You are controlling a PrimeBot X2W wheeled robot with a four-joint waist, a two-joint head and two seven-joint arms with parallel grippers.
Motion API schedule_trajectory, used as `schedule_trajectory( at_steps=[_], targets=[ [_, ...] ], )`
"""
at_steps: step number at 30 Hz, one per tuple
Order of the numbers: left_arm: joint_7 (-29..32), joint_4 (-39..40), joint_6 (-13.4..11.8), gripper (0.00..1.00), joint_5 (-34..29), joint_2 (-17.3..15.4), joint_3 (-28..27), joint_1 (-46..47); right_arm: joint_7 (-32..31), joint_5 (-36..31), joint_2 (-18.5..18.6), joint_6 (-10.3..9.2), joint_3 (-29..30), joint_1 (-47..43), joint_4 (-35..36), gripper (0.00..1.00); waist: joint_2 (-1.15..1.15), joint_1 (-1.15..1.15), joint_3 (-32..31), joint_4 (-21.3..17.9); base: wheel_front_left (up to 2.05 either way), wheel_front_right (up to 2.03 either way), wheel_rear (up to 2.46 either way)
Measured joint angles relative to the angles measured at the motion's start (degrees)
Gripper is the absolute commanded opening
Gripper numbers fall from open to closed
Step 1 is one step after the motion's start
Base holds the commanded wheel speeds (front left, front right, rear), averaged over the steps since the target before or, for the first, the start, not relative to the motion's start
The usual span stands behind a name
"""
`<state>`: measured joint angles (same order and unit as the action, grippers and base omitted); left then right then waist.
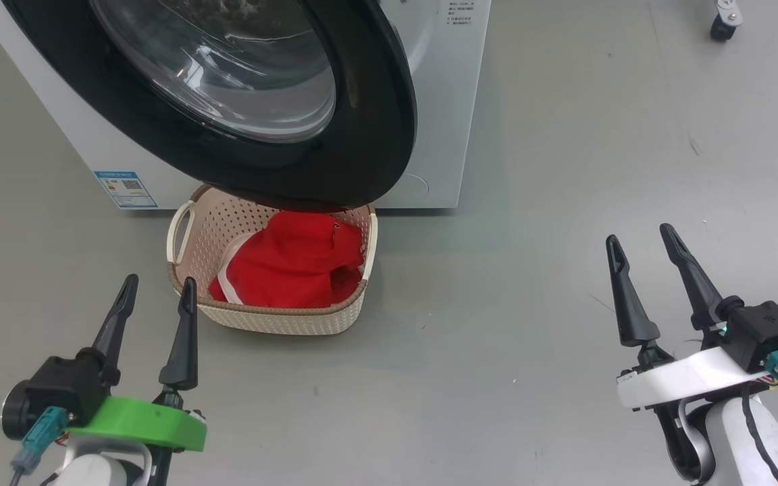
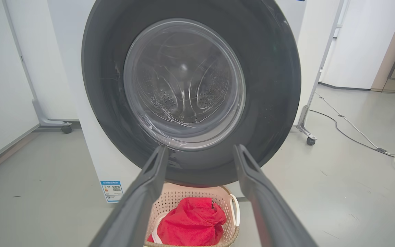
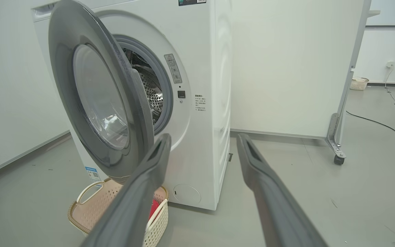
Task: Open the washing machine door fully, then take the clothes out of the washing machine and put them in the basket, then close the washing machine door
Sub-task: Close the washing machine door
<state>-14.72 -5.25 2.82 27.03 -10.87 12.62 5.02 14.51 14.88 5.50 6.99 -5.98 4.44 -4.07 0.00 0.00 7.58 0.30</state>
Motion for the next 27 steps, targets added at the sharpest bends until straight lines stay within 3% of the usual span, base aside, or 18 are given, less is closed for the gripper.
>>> schedule_trajectory(
  at_steps=[1,2,3,11,27],
  targets=[
    [0.0,0.01,0.02,1.0,-0.08,0.09,-0.01,-0.07,0.0,-0.26,0.04,0.0,0.01,0.0,0.05,0.92,0.0,0.0,0.06,0.01,0.0,0.0,0.0],
    [0.0,0.04,0.08,1.0,-0.18,0.16,-0.02,-0.12,0.0,-0.66,0.12,0.0,0.02,0.0,0.13,0.36,0.0,0.0,0.13,0.03,0.0,0.0,0.0],
    [0.0,0.13,0.09,1.0,-0.21,0.23,0.0,-0.15,0.0,-0.86,0.14,0.0,0.08,0.0,0.33,0.0,0.0,0.0,0.24,0.05,0.0,0.0,0.0],
    [0.0,1.09,1.01,1.0,-1.23,1.01,0.88,-0.14,0.0,-2.31,2.4,0.0,-1.75,0.7,2.97,0.0,0.0,0.0,2.28,0.77,0.0,0.0,0.0],
    [0.0,2.6,1.85,1.0,-2.45,3.79,3.08,2.32,-0.59,-4.86,10.2,0.01,-15.89,13.41,5.16,0.0,0.0,0.0,8.55,5.57,0.0,0.0,0.0]
  ],
)
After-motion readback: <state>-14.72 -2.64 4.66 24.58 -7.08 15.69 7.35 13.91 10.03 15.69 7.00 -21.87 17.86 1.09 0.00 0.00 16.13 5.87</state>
